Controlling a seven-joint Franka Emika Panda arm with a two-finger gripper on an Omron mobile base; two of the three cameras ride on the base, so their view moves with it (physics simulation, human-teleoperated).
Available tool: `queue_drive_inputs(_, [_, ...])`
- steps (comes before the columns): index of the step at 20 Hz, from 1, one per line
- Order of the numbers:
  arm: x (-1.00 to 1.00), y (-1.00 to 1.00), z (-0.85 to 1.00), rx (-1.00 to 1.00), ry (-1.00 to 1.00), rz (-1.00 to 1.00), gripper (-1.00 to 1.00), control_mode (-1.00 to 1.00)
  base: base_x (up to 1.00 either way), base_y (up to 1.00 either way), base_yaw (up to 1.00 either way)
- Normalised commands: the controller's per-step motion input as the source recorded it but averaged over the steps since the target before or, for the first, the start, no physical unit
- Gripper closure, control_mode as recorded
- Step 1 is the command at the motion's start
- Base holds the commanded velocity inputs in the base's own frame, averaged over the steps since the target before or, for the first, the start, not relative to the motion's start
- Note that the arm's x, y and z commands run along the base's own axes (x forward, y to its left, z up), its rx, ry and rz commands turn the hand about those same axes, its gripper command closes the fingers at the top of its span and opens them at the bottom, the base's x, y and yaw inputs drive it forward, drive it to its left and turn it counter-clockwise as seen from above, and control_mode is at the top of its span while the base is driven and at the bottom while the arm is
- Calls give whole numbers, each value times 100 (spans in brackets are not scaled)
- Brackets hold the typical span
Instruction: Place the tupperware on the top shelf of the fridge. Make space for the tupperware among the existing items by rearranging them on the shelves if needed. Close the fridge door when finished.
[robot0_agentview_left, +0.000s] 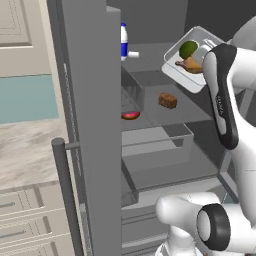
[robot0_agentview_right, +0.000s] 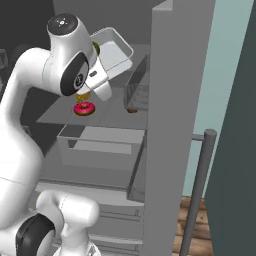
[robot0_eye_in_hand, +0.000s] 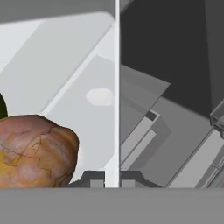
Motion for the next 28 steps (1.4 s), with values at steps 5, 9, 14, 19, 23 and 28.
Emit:
queue_drive_inputs(5, [51,0,0,1,-1,-3,100,-100,0,0,0])
queue_drive_inputs(9, [48,-5,0,1,0,-5,100,-100,0,0,0])
queue_drive_inputs(14, [32,-2,-1,1,0,-10,100,-100,0,0,0])
queue_drive_inputs(19, [37,0,0,6,-6,-9,100,-100,0,0,0])
queue_drive_inputs(23, [31,-3,-2,12,-12,-5,100,-100,0,0,0])
queue_drive_inputs(28, [33,-4,0,11,-7,-4,100,-100,0,0,0])
